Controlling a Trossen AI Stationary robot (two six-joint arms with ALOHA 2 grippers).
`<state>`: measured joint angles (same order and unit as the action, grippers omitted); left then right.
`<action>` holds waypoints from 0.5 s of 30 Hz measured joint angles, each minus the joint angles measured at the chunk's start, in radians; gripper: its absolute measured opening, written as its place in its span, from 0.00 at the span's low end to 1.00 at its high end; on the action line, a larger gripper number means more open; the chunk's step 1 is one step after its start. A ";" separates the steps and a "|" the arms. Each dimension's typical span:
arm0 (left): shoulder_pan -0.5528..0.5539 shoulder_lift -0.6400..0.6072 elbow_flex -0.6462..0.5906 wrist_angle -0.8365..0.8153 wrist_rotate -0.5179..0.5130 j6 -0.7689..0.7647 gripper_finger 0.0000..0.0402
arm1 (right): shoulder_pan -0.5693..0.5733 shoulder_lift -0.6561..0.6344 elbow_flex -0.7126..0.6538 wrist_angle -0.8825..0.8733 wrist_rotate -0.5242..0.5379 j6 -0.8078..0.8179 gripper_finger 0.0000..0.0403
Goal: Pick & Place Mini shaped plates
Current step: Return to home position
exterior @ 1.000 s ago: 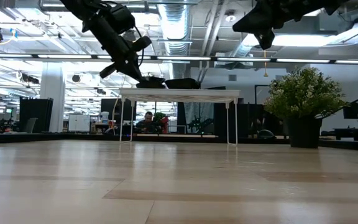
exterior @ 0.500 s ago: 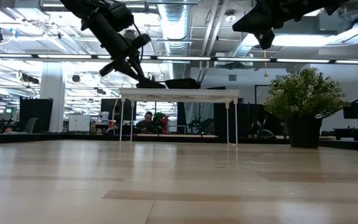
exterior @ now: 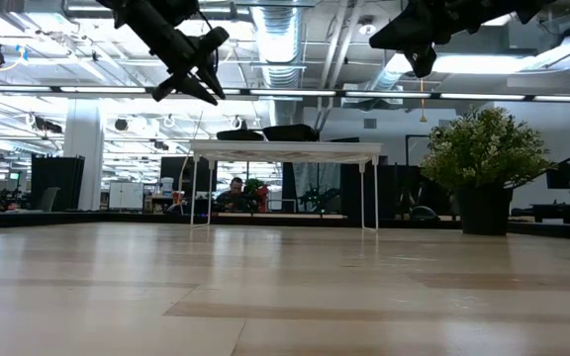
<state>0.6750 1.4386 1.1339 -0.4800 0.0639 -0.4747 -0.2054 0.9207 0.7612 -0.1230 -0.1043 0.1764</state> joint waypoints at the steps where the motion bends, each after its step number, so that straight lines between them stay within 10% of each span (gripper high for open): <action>1: -0.005 -0.007 0.000 -0.003 -0.001 0.000 0.24 | 0.000 0.000 0.000 0.000 0.000 0.000 0.00; 15: -0.174 -0.076 -0.001 0.013 -0.011 0.143 0.24 | 0.000 0.000 0.000 -0.027 0.005 -0.002 0.00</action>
<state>0.5011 1.3628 1.1327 -0.4668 0.0532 -0.3312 -0.2055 0.9207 0.7612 -0.1502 -0.0994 0.1745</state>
